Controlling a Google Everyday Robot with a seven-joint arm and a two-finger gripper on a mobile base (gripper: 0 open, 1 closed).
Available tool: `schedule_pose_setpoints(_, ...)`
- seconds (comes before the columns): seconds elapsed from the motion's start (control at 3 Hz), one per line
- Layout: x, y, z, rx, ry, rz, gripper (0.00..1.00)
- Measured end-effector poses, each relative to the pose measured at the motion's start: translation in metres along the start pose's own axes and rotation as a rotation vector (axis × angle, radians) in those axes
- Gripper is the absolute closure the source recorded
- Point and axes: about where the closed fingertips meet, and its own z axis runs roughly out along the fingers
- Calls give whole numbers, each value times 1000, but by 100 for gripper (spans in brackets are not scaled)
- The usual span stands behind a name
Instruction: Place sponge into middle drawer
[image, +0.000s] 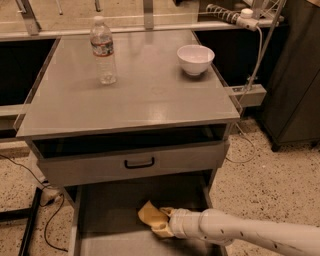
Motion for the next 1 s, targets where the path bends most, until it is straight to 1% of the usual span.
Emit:
schedule_pose_setpoints(0.33,0,0,0,0,0,0,82)
schedule_pose_setpoints(1.0,0,0,0,0,0,0,35)
